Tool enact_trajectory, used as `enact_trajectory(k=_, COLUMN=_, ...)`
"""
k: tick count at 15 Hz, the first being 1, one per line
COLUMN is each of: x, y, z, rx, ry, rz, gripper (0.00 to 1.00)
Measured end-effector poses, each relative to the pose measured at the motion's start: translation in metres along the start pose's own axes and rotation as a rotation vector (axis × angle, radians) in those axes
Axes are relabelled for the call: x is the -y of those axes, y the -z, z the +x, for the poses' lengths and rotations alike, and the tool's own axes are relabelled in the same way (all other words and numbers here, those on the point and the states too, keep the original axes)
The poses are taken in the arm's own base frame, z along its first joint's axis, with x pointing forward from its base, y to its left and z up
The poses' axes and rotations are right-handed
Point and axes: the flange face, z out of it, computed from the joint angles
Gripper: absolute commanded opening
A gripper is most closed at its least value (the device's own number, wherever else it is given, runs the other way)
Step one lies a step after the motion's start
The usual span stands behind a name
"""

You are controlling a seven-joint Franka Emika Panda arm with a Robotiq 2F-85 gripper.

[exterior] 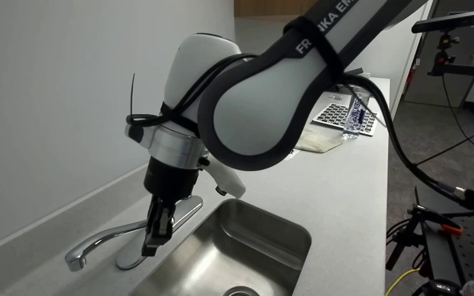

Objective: Move the faucet to the left

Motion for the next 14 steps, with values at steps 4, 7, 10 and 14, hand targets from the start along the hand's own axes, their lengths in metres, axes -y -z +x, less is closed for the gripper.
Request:
enact_trajectory(k=4, x=0.012, y=0.016, z=-0.018, rx=0.017, ry=-0.069, rz=0.056, gripper=0.0)
enact_trajectory(k=7, x=0.019, y=0.03, z=-0.034, rx=0.016, ry=-0.099, rz=0.081, gripper=0.0)
enact_trajectory(k=10, x=0.019, y=0.049, z=-0.052, rx=-0.023, ry=-0.13, rz=0.068, gripper=0.0)
enact_trajectory(k=14, x=0.015, y=0.078, z=-0.074, rx=-0.135, ry=-0.174, rz=-0.016, gripper=0.0)
